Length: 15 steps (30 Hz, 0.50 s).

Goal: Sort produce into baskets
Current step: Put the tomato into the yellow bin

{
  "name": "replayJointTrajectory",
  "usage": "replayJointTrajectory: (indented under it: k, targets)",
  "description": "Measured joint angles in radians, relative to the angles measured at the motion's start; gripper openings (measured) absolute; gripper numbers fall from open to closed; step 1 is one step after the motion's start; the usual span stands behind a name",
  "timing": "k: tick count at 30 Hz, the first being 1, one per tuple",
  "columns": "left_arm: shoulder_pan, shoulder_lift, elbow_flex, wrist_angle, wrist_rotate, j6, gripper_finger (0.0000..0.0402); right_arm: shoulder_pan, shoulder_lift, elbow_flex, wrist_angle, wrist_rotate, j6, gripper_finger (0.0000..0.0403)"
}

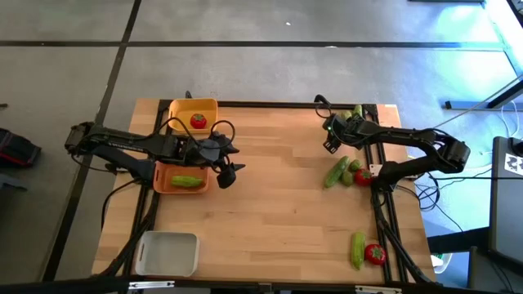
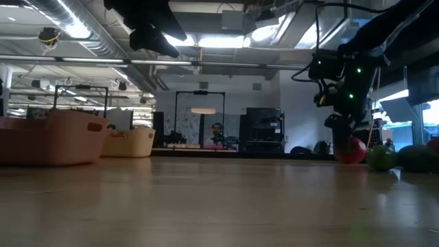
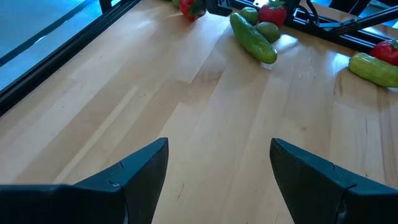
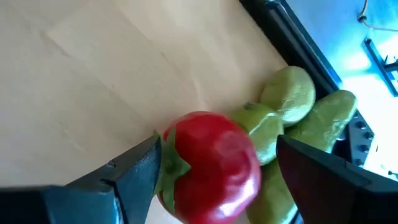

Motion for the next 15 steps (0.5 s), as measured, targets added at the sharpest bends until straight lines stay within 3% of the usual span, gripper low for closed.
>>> replayJointTrajectory:
  k: [9,15]
  targets:
    - [0.000,0.000,0.000,0.000,0.000,0.000,0.0276,0.000,0.000,0.069,-0.216,-0.073,0.067,0.0308]
    - [0.000,0.006,0.000,0.001,0.000,-0.004,0.0276,-0.001,0.000,0.068,-0.195,-0.087,0.063,0.0308]
